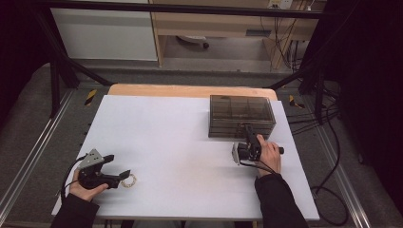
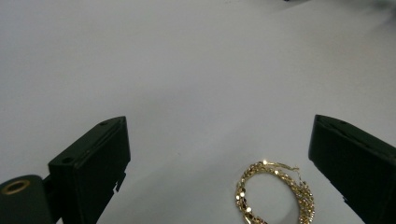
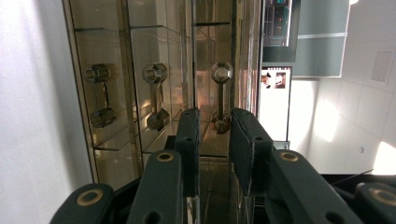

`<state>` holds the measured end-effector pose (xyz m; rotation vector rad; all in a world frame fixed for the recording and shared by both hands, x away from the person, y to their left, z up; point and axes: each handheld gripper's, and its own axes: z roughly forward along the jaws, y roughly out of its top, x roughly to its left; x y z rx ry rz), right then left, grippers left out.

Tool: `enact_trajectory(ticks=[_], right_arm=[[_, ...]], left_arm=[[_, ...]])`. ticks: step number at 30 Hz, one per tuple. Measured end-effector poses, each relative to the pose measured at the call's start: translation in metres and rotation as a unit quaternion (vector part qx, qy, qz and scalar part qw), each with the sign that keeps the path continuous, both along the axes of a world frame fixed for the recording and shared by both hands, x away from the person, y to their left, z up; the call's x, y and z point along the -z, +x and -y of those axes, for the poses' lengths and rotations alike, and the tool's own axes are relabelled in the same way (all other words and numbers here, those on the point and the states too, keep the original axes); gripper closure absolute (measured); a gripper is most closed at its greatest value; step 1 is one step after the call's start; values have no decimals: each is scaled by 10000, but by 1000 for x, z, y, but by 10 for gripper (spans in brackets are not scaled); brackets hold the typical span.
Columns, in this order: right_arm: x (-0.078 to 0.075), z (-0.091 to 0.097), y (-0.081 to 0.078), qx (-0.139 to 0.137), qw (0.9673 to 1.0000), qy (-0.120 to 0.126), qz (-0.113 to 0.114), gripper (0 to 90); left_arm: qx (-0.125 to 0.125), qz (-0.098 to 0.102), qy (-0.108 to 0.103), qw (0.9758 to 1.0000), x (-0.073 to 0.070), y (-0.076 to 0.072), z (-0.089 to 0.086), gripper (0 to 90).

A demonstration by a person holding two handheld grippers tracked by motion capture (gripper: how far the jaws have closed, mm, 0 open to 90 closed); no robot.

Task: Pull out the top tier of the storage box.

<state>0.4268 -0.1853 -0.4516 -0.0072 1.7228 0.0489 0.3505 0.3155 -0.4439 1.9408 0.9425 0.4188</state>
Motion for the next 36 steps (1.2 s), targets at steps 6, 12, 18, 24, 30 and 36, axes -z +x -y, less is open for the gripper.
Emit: enact_trajectory(ticks=[6,12,18,24,30,36], right_arm=[[1,-1,0,19,9999,-80,91,768],[1,-1,1,46,9999,-80,131,798],[1,-1,1,73,9999,-67,138,806],[-1,-2,0,105,9999,-33,101,811],[-3,-2,-3,95,9999,-32,60,812],[-4,-2,-8,82,9999,-66,15,811]], left_arm=[[-8,3,-7,10000,0,0,0,53],[-7,9,-11,10000,0,0,0,53],[-9,3,-8,10000,0,0,0,53],[-8,4,-5,10000,0,0,0,53],[-14,1,-15,10000,0,0,-1,53],[-7,9,-10,10000,0,0,0,53]])
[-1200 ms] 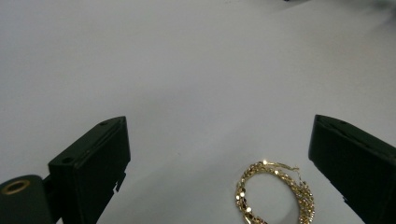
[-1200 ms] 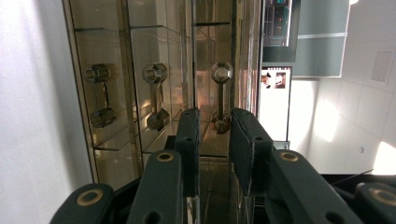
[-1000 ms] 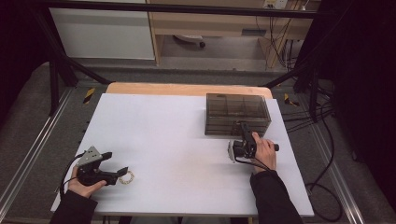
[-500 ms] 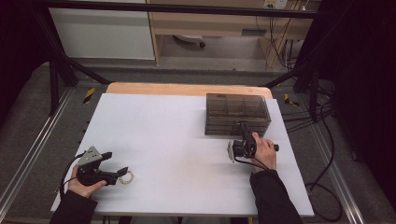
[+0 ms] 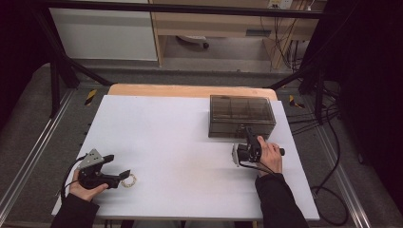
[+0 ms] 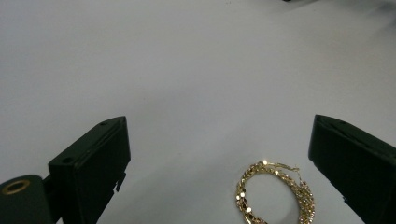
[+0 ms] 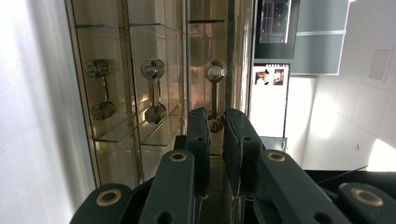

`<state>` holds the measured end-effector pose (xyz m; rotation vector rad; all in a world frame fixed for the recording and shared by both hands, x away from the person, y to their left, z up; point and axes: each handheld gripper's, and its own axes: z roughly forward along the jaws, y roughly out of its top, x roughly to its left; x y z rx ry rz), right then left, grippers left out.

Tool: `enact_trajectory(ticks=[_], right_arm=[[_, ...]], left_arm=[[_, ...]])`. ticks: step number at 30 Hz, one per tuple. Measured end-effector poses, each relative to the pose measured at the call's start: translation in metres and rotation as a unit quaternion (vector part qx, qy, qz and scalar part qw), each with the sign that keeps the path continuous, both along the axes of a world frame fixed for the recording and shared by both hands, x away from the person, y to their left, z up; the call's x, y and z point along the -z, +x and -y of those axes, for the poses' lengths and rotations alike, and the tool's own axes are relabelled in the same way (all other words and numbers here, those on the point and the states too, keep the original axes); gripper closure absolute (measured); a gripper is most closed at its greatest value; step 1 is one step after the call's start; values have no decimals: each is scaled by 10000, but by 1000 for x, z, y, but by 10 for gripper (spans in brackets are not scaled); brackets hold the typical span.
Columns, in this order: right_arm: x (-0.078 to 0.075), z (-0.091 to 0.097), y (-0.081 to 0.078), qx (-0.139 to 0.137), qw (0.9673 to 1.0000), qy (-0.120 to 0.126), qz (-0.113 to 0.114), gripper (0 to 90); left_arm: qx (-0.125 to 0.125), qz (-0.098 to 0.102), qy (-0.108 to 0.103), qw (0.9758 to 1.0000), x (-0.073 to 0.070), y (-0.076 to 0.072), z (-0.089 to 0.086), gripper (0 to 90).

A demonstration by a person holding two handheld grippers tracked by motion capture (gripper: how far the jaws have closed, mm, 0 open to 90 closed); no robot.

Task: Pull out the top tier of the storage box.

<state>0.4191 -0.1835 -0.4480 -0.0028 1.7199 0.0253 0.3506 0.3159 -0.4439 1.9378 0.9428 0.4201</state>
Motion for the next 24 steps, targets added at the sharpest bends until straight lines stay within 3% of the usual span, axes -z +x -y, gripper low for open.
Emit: enact_trajectory(ticks=[7,15,24], right_arm=[[0,1,-5,2,10000,72,-38,803],[-5,5,-7,-6,9995,314,-33,600],[-4,1,4,-10,9995,252,-163,563]], left_arm=[[5,0,4,10000,0,0,0,53],[7,-1,17,10000,0,0,1,53],[7,-3,16,10000,0,0,0,53]])
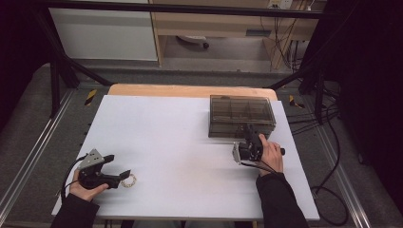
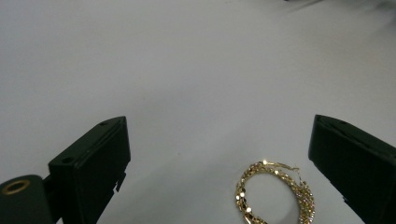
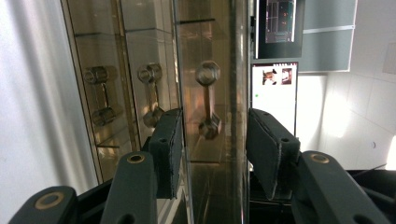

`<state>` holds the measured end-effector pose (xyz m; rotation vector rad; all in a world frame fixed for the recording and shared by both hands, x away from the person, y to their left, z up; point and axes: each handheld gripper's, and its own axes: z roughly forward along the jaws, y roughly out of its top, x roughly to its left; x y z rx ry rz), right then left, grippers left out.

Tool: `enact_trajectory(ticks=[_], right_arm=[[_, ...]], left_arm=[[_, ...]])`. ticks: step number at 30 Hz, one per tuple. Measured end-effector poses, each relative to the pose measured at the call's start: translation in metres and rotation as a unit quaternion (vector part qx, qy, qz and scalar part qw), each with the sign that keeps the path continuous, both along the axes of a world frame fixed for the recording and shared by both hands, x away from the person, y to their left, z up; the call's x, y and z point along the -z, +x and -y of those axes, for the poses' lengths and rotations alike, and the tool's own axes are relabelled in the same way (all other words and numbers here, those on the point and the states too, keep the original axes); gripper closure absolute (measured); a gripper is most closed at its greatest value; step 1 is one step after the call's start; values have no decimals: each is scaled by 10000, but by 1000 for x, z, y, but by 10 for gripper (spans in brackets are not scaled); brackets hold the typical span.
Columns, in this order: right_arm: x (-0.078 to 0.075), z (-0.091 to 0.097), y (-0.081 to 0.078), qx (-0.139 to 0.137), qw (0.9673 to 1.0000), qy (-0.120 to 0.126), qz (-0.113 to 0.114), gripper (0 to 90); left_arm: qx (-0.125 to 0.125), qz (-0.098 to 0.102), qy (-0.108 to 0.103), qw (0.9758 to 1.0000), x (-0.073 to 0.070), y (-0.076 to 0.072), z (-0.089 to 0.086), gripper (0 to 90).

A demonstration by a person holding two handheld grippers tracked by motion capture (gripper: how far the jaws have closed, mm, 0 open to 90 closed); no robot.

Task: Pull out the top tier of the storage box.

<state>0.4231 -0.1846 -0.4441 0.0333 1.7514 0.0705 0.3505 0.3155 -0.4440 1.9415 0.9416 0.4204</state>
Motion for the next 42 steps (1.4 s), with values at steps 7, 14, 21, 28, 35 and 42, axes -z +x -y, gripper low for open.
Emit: enact_trajectory(ticks=[7,14,21,28,35,42], right_arm=[[2,-1,3,52,9999,-137,17,597],[4,-1,0,40,9998,-201,56,604],[4,0,-5,-28,9998,-197,98,605],[5,0,-11,-24,9998,-179,99,605],[4,1,-16,-52,9997,-213,90,606],[4,1,-19,-66,9997,-216,108,606]], left_arm=[[0,1,2,10000,0,0,0,53],[-2,4,1,10000,0,0,0,53],[1,6,3,10000,0,0,0,53],[3,9,9,10000,0,0,1,53],[-3,10,4,10000,0,0,0,53],[-4,16,0,10000,-1,-1,0,53]])
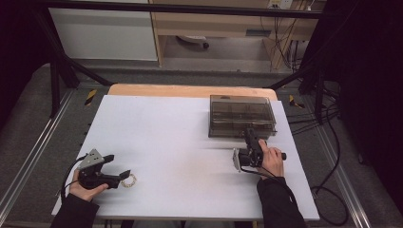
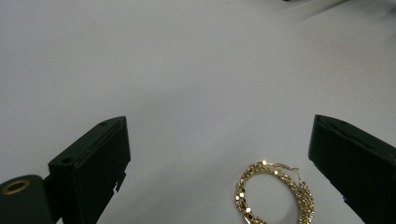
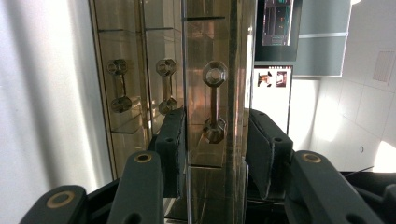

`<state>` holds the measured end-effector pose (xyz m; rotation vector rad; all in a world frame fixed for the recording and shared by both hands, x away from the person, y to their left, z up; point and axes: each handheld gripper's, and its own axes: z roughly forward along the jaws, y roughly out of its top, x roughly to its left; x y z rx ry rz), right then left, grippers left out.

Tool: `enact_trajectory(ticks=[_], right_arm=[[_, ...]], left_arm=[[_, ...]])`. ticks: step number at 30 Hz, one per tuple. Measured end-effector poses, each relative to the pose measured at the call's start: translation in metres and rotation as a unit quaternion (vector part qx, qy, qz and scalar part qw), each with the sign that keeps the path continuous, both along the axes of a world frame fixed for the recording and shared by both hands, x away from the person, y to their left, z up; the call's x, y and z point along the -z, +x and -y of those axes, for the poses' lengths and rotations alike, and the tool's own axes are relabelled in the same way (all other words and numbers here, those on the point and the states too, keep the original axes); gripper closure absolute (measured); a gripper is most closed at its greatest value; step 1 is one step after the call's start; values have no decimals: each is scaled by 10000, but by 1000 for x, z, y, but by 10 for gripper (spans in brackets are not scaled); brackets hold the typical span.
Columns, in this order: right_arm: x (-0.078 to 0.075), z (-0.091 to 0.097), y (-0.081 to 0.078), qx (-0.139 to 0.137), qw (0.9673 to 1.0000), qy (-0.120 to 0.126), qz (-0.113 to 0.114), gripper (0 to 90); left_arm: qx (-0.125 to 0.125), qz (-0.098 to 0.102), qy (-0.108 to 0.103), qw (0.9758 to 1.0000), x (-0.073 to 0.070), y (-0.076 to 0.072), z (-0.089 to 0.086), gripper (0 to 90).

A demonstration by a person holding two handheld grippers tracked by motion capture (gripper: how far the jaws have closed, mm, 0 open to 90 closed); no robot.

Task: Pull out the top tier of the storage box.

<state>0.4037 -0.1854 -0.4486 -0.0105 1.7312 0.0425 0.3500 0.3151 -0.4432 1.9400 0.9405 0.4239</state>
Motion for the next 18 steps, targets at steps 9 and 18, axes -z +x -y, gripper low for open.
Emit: enact_trajectory(ticks=[9,18], right_arm=[[0,0,-6,11,10000,-11,-4,606],[0,1,-12,-1,10000,18,0,606]], left_arm=[[2,-4,3,10000,0,0,0,53],[7,3,7,10000,0,0,0,53]])
